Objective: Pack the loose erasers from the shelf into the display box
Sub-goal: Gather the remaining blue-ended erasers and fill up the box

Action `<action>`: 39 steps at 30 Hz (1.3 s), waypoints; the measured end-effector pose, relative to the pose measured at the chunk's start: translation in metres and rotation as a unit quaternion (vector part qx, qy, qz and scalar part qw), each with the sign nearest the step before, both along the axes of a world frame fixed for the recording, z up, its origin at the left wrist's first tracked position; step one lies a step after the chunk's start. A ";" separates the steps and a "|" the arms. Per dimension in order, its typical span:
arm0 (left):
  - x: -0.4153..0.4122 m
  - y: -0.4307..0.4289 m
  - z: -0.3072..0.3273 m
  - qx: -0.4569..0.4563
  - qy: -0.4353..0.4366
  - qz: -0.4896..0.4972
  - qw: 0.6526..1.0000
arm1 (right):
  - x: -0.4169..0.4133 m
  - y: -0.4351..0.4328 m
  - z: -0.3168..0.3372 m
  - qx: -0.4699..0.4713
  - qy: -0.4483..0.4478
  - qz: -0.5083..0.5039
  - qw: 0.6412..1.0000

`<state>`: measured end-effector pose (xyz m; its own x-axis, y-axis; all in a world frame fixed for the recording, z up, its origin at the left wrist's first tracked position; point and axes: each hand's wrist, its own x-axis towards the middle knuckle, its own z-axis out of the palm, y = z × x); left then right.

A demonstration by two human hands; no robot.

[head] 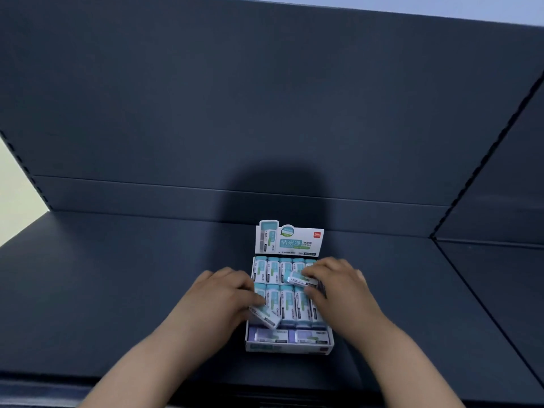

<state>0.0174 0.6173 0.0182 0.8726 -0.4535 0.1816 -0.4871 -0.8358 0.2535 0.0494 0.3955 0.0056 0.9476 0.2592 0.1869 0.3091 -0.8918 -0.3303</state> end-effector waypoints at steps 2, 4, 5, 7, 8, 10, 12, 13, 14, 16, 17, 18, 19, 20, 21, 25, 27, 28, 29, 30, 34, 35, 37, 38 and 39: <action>0.001 -0.001 0.000 -0.016 -0.004 0.011 1.000 | 0.001 0.003 -0.002 0.000 -0.002 -0.003 1.000; 0.001 -0.001 -0.002 0.000 0.004 0.027 1.000 | 0.002 0.005 -0.002 0.005 -0.005 -0.006 1.000; 0.001 0.000 -0.005 0.008 0.007 0.032 0.999 | 0.001 0.006 -0.001 0.006 -0.006 -0.005 1.000; 0.001 0.000 -0.007 0.005 0.004 0.039 0.999 | -0.001 0.006 0.000 0.007 -0.009 0.002 1.000; 0.000 0.000 -0.008 -0.002 0.002 0.039 0.999 | -0.003 0.005 0.002 0.010 -0.010 0.008 1.000; -0.002 -0.001 -0.010 -0.018 -0.004 0.034 0.999 | -0.011 0.001 0.004 0.027 -0.006 0.025 0.999; -0.005 -0.001 -0.010 -0.036 -0.014 0.030 0.999 | -0.022 -0.004 0.007 0.048 0.016 0.042 0.998; -0.006 -0.001 -0.010 -0.045 -0.010 0.025 0.999 | -0.027 -0.007 0.009 0.058 0.031 0.051 0.996; -0.008 -0.001 -0.011 -0.055 0.000 0.019 0.998 | -0.031 -0.011 0.010 0.070 0.047 0.061 0.995; -0.013 -0.001 -0.013 -0.073 0.031 0.012 0.997 | -0.039 -0.014 0.011 0.092 0.079 0.077 0.990; -0.015 -0.001 -0.013 -0.079 0.048 0.014 0.996 | -0.041 -0.015 0.012 0.097 0.092 0.084 0.987; -0.017 -0.002 -0.014 -0.084 0.062 0.018 0.994 | -0.042 -0.015 0.012 0.095 0.101 0.090 0.986; -0.020 -0.003 -0.015 -0.089 0.072 0.022 0.993 | -0.043 -0.014 0.012 0.090 0.104 0.094 0.986; -0.021 -0.004 -0.015 -0.093 0.076 0.027 0.992 | -0.043 -0.013 0.012 0.085 0.104 0.094 0.986; -0.022 -0.006 -0.015 -0.094 0.076 0.031 0.992 | -0.043 -0.012 0.012 0.082 0.102 0.093 0.987; -0.023 -0.008 -0.014 -0.091 0.080 0.046 0.992 | -0.042 -0.010 0.012 0.065 0.094 0.085 0.990; -0.022 -0.008 -0.013 -0.089 0.088 0.053 0.991 | -0.044 -0.010 0.012 0.063 0.090 0.083 0.991; -0.021 -0.009 -0.012 -0.093 0.091 0.058 0.990 | -0.044 -0.010 0.012 0.059 0.088 0.084 0.991; -0.020 -0.010 -0.011 -0.097 0.093 0.064 0.989 | -0.045 -0.010 0.012 0.055 0.084 0.088 0.991; -0.019 -0.012 -0.010 -0.100 0.097 0.068 0.988 | -0.046 -0.010 0.011 0.049 0.081 0.093 0.991; -0.016 -0.018 -0.008 -0.093 0.105 0.079 0.987 | -0.044 -0.011 0.008 0.056 0.087 0.096 0.990; -0.015 -0.019 -0.007 -0.088 0.106 0.082 0.987 | -0.043 -0.011 0.008 0.060 0.091 0.092 0.990; -0.015 -0.020 -0.004 -0.078 0.111 0.090 0.987 | -0.042 -0.011 0.006 0.068 0.096 0.085 0.989; -0.016 -0.022 -0.003 -0.072 0.109 0.091 0.987 | -0.041 -0.011 0.005 0.070 0.098 0.084 0.989; -0.016 -0.023 -0.003 -0.067 0.099 0.087 0.989 | -0.040 -0.011 0.005 0.071 0.102 0.084 0.989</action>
<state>0.0011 0.5944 0.0153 0.9598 -0.2768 0.0474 -0.2685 -0.8548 0.4441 0.0092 0.3841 0.0102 0.9149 0.4013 0.0430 0.3637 -0.7734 -0.5192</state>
